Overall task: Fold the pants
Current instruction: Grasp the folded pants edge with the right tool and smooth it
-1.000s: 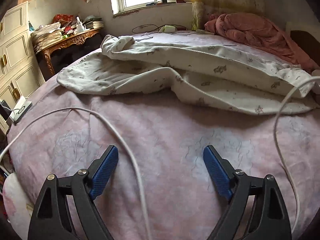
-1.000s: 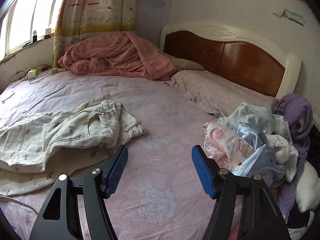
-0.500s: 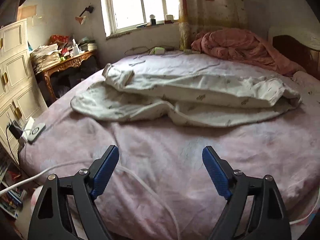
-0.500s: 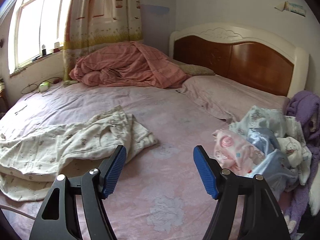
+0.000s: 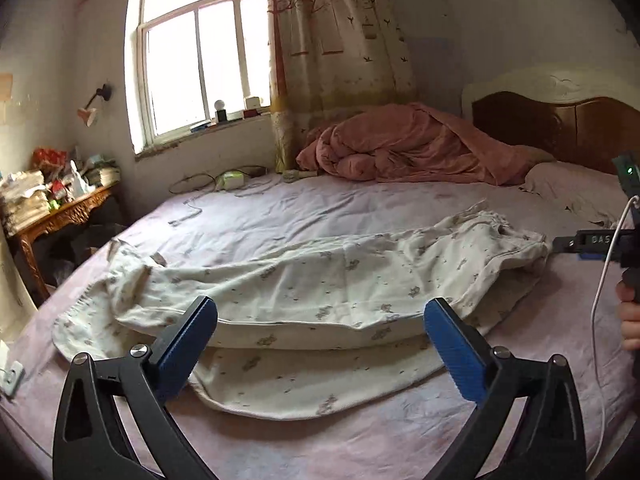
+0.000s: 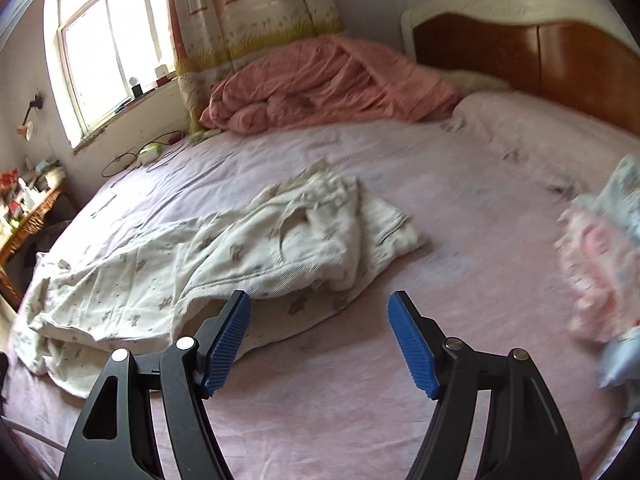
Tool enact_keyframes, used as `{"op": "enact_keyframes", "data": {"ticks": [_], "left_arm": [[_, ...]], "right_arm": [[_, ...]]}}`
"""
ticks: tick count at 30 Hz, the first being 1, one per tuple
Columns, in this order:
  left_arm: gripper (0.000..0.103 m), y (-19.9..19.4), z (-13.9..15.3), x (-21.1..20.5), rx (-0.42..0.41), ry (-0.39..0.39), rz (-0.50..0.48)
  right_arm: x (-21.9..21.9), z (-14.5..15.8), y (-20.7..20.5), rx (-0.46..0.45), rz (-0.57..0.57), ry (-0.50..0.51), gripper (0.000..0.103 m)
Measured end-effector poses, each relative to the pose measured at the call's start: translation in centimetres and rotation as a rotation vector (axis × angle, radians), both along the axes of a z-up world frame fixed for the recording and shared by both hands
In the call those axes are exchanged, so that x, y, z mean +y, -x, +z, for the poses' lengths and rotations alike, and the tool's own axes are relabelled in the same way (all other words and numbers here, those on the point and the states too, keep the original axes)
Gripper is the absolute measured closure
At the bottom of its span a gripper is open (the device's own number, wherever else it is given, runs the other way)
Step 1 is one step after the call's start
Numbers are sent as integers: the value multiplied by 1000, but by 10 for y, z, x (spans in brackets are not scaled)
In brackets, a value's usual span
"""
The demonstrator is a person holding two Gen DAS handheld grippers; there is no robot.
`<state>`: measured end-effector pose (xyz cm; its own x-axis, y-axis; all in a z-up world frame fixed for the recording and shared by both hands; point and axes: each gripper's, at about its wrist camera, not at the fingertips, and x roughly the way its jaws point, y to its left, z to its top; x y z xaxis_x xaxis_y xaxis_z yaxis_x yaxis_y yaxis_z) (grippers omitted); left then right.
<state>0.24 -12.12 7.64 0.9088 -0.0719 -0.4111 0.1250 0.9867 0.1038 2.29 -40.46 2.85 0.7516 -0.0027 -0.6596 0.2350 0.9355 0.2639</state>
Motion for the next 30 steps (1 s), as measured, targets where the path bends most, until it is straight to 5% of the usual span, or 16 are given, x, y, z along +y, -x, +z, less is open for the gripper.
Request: {"op": "enact_keyframes", "data": {"ticks": [6, 12, 15, 17, 20, 24, 25, 26, 30], "left_arm": [[0, -46, -21, -20, 83, 76, -8], [4, -106, -66, -7, 397, 291, 57], [15, -112, -82, -10, 449, 311, 57], [18, -109, -87, -18, 452, 278, 41], [24, -101, -85, -29, 421, 214, 7], [24, -88, -72, -41, 349, 83, -43], [23, -85, -70, -43, 344, 68, -53], [23, -85, -68, -42, 349, 65, -63], [23, -89, -72, -31, 374, 122, -35]], "right_arm": [[-16, -46, -43, 75, 31, -221, 30], [-47, -69, -69, 82, -34, -355, 31], [-56, -75, -85, 121, -30, -389, 45], [-55, -73, -88, 119, -38, -347, 75], [-50, -60, -85, 73, -33, -257, 82], [-38, -31, -81, 75, 8, -98, 77], [-39, -27, -81, 92, -2, -87, 65], [-44, -26, -77, 101, -43, -94, 44], [-56, -44, -68, 119, -61, -248, 39]]}}
